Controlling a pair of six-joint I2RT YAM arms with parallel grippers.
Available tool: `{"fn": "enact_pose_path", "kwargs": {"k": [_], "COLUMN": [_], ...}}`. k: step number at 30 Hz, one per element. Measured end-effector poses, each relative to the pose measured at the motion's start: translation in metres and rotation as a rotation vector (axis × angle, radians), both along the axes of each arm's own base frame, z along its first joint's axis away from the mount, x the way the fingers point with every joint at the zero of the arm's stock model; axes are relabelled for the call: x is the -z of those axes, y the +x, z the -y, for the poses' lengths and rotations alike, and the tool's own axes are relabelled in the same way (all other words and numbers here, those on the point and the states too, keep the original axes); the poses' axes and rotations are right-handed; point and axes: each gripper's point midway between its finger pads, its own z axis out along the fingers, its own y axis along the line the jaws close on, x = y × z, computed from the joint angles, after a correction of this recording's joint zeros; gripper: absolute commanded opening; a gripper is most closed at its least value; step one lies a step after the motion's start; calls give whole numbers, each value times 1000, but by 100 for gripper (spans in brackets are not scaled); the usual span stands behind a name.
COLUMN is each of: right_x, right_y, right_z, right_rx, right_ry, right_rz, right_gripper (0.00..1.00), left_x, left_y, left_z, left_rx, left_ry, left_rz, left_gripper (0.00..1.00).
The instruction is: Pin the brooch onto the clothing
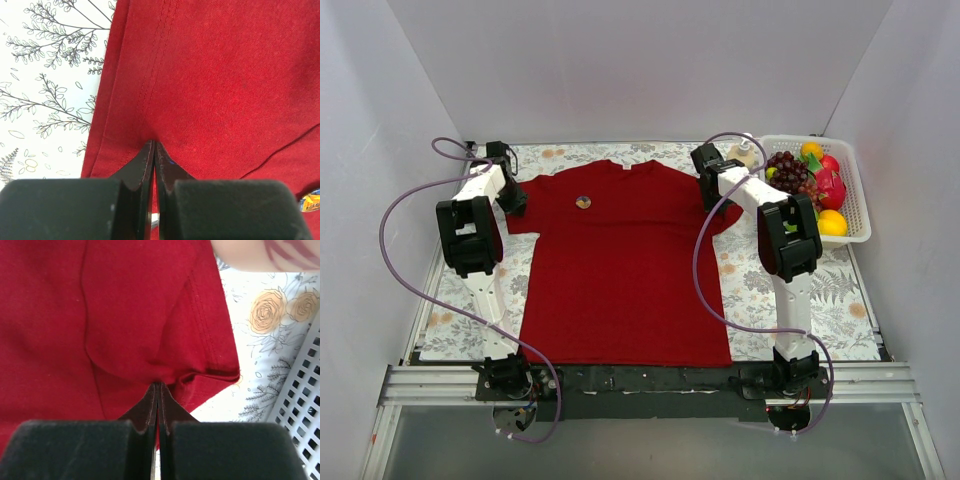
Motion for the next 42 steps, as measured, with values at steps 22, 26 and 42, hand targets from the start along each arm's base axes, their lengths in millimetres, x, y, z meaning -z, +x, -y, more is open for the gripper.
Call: {"fn": "enact_pose_path", "kwargs": {"k": [22,26,42], "right_x": [-6,-30,-80], "right_y": [-38,-40,-96], "right_z": [54,54,-84], "right_rx": [116,116,-243], "right_ry": [-49,-37,155], "right_rz": [-68,-31,26], "right_gripper": [1,1,24], "left_x": [0,0,-63], "left_y": [-1,-1,-91], "left_z": [-2,-1,138], "left_rx": [-11,-10,253], "left_ry": [7,2,-133], "left_rz": [-3,-1,85], "left_gripper": [0,0,72]}}
